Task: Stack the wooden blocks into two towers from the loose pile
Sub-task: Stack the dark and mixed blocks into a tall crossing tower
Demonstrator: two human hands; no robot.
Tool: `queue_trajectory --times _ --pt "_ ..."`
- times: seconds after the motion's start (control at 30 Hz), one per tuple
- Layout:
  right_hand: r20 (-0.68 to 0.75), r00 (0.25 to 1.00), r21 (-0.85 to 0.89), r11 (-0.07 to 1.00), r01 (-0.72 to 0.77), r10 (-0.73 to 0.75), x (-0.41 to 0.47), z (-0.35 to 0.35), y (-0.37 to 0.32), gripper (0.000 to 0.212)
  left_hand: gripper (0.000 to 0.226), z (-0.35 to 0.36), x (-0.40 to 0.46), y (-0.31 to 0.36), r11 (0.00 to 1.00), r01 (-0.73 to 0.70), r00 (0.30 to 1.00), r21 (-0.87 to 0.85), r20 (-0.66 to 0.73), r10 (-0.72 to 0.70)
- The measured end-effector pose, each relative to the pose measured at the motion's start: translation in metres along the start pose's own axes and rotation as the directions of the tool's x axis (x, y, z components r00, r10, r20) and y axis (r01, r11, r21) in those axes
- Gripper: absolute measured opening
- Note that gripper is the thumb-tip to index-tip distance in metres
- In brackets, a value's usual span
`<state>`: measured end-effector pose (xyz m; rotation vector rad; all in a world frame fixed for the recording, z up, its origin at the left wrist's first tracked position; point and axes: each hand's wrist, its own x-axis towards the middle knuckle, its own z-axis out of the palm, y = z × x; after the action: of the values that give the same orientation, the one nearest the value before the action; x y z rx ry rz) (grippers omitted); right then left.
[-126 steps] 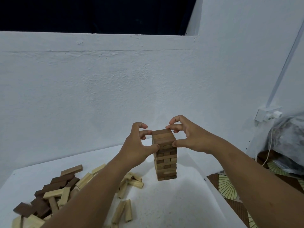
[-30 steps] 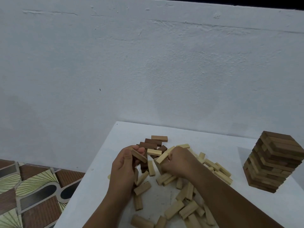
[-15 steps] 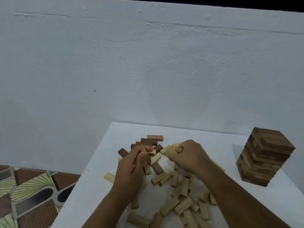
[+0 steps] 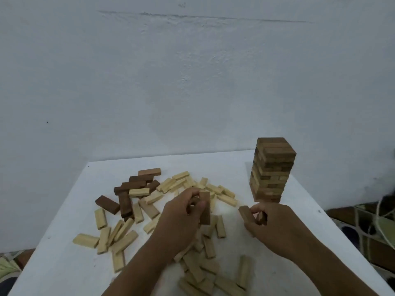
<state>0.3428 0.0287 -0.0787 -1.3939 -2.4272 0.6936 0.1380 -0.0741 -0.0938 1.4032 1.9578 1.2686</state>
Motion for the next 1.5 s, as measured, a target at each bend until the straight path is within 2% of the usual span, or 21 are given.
queue_trajectory --times 0.13,0.2,0.27,0.33,0.43,0.53,0.6,0.63,0.7,0.73,0.8,0.87,0.97,1.03,1.1,1.17,1.23,1.5 --pt "-0.003 0.998 -0.081 0.995 -0.063 0.063 -0.012 0.004 0.037 0.036 0.028 0.037 0.001 0.024 1.000 0.000 0.994 -0.025 0.106 0.003" --pt "0.000 0.997 0.017 0.996 -0.083 0.083 -0.018 -0.002 0.042 0.040 0.024 0.053 0.001 0.033 1.000 -0.013 0.989 0.001 0.145 0.013" --pt "-0.060 0.993 0.106 0.990 -0.094 0.100 -0.023 -0.012 0.047 0.040 0.020 0.067 0.000 0.040 0.997 -0.032 0.984 0.067 0.175 0.020" --pt "-0.131 0.986 0.092 0.991 -0.093 0.105 -0.022 -0.017 0.056 0.042 0.020 0.078 -0.001 0.044 0.993 -0.023 0.983 0.114 0.183 0.002" --pt "-0.196 0.980 0.057 0.998 -0.033 0.043 -0.023 -0.017 0.069 0.036 0.028 0.089 0.001 0.045 0.977 -0.016 0.986 0.212 0.167 -0.020" --pt "-0.196 0.979 0.113 0.991 0.071 -0.048 -0.024 -0.009 0.075 0.027 0.040 0.094 0.004 0.042 0.952 0.000 0.985 0.305 0.163 -0.053" --pt "-0.211 0.974 0.112 0.988 0.108 -0.083 -0.025 -0.001 0.076 0.016 0.033 0.094 0.003 0.042 0.947 -0.034 0.987 0.320 0.161 -0.019" --pt "-0.210 0.974 0.121 0.987 0.110 -0.083 -0.026 0.001 0.079 0.020 0.026 0.094 0.002 0.042 0.941 -0.085 0.986 0.327 0.165 0.031" --pt "-0.215 0.973 0.130 0.984 0.119 -0.089 -0.028 0.001 0.079 0.043 0.014 0.093 0.002 0.040 0.943 -0.156 0.980 0.295 0.167 0.110" --pt "-0.207 0.976 0.147 0.984 0.103 -0.071 -0.029 -0.001 0.079 0.044 0.009 0.092 0.002 0.039 0.951 -0.167 0.976 0.260 0.179 0.122" --pt "-0.214 0.973 0.203 0.971 0.126 -0.082 -0.031 -0.004 0.078 0.029 0.021 0.089 0.002 0.036 0.968 -0.172 0.963 0.184 0.240 0.125" --pt "-0.284 0.950 0.198 0.961 0.191 -0.130 -0.030 -0.002 0.079 0.030 0.041 0.086 0.003 0.034 0.979 -0.156 0.939 0.134 0.329 0.104" --pt "-0.139 0.981 0.250 0.953 0.170 -0.138 -0.024 -0.009 0.085 0.041 0.072 0.084 0.008 0.033 0.983 -0.119 0.911 0.139 0.409 0.053" --pt "-0.017 0.991 0.285 0.949 0.135 -0.136 -0.017 -0.019 0.089 0.058 0.086 0.085 0.012 0.033 0.972 -0.144 0.897 0.184 0.440 0.050" --pt "0.099 0.984 0.258 0.959 0.117 -0.147 -0.011 -0.025 0.088 0.075 0.091 0.087 0.015 0.033 0.963 -0.176 0.881 0.203 0.468 0.062" --pt "0.166 0.969 0.181 0.972 0.152 -0.182 -0.008 -0.027 0.082 0.080 0.092 0.089 0.018 0.033 0.967 -0.178 0.877 0.180 0.475 0.073" --pt "0.186 0.961 0.160 0.971 0.178 -0.207 -0.003 -0.026 0.078 0.078 0.092 0.091 0.019 0.033 0.974 -0.172 0.874 0.148 0.479 0.082" --pt "0.134 0.945 0.278 0.927 0.252 -0.297 -0.001 -0.028 0.077 0.061 0.077 0.089 0.016 0.035 0.967 -0.250 0.875 0.049 0.438 0.204"
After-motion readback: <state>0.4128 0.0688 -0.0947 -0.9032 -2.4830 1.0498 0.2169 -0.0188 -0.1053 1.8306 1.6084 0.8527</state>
